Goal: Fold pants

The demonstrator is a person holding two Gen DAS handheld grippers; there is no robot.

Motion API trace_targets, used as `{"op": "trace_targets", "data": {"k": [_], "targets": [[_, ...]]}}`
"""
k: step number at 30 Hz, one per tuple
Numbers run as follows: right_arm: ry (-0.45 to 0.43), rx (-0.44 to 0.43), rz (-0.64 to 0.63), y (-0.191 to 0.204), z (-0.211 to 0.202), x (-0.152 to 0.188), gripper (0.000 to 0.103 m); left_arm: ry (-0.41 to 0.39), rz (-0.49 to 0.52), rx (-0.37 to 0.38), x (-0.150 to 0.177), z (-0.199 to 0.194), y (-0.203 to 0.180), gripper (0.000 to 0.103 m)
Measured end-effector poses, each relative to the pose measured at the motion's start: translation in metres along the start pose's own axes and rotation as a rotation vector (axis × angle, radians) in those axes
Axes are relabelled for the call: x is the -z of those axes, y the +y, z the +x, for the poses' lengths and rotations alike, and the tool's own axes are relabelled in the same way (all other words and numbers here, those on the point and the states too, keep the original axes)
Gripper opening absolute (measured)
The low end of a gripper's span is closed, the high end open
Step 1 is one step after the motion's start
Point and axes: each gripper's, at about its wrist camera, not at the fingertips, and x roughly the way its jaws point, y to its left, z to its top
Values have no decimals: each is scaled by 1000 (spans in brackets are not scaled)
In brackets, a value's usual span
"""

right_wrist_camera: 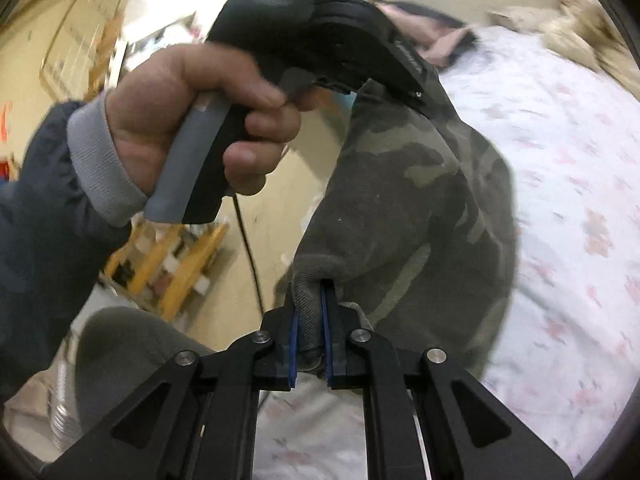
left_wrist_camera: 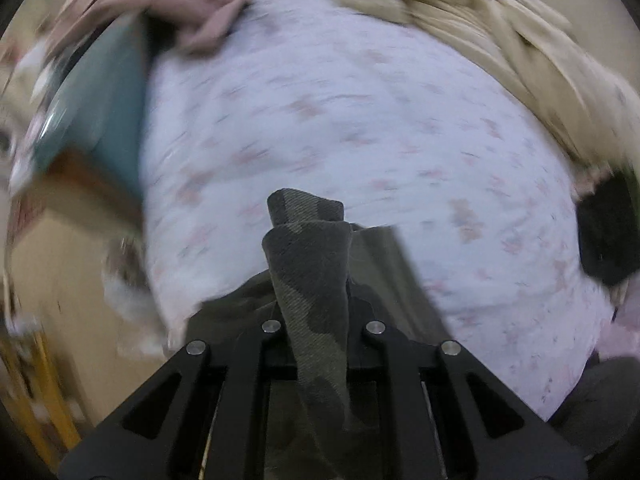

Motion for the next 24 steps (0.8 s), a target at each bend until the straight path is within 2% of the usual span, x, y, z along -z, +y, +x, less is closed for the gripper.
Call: {"op": "trace_targets", "data": {"k": [4,9,12,13,15,16,17,18,19,21,22,24], "targets": [[114,-5,0,34,71,-9,10,16,-80,-40,38,28,69,8],[216,28,-37,55,135,6,11,49,-159,-54,74,71,110,10],[275,13,38,42,159,18,19,60,-182,-91,92,93,116,20],[290,9,47,39,161,21,22,55,-175,-120,98,98,115,27],[283,-30,22,36,151,22,37,35,-141,-182,97,97,111,43],[270,-50,24,30,138,23,44,26,-127,-222,96,96,111,61],[251,-49,37,23,123,24,60,12,-124,-272,95,93,114,79],[219,-46,60,15,106,25,66,1,-132,-303,94,91,116,81],[159,-53,94,1,79,27,66,-7,-152,-296,93,86,122,80],[45,-38,139,-22,40,31,83,-4,-167,-264,91,78,129,80],[0,1,169,-36,24,33,87,-5,-167,-267,90,74,132,80],[-73,45,263,-68,1,43,95,-69,-186,-321,89,51,138,78]]}}
